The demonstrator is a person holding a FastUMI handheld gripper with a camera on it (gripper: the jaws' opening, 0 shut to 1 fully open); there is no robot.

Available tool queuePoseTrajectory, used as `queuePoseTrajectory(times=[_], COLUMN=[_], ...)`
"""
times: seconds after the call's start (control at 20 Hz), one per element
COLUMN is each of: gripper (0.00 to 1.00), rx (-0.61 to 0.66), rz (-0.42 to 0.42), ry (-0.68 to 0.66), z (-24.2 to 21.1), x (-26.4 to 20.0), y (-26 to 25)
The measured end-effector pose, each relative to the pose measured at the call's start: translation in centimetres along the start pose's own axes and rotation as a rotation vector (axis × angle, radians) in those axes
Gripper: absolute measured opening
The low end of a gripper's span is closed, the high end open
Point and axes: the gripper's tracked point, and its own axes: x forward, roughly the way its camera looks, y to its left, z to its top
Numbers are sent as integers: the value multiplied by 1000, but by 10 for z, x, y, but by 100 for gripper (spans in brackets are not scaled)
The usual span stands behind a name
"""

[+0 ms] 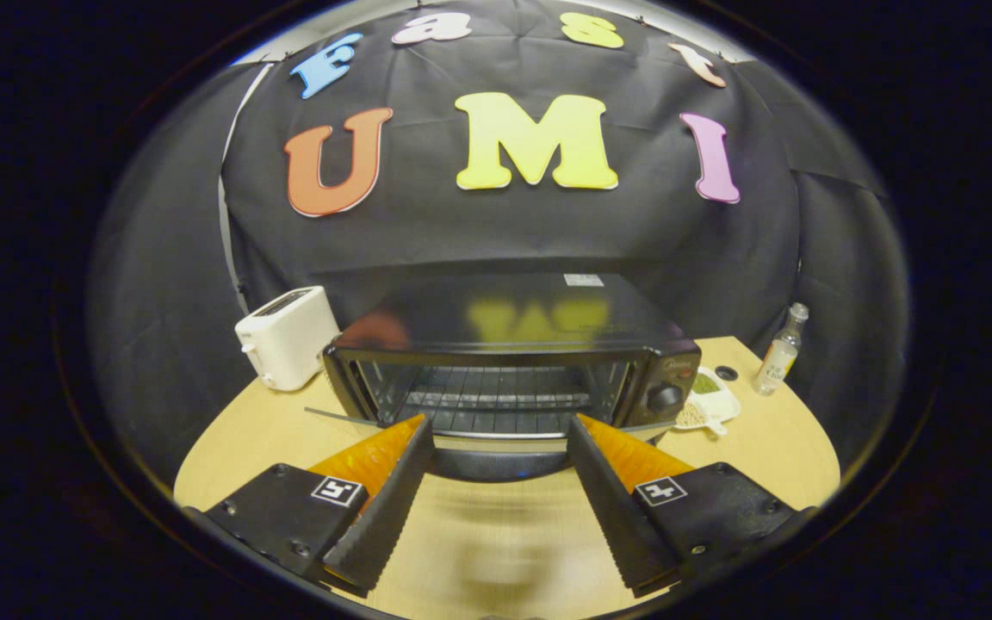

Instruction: Open the toaster oven, put the food inside, and close the toaster oven door.

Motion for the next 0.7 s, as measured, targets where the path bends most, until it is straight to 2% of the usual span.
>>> queuePoseTrajectory(times=[0.7], gripper=[100], rx=[-44], rz=[-42], ry=[179], z=[-116], x=[-32], y=[-7])
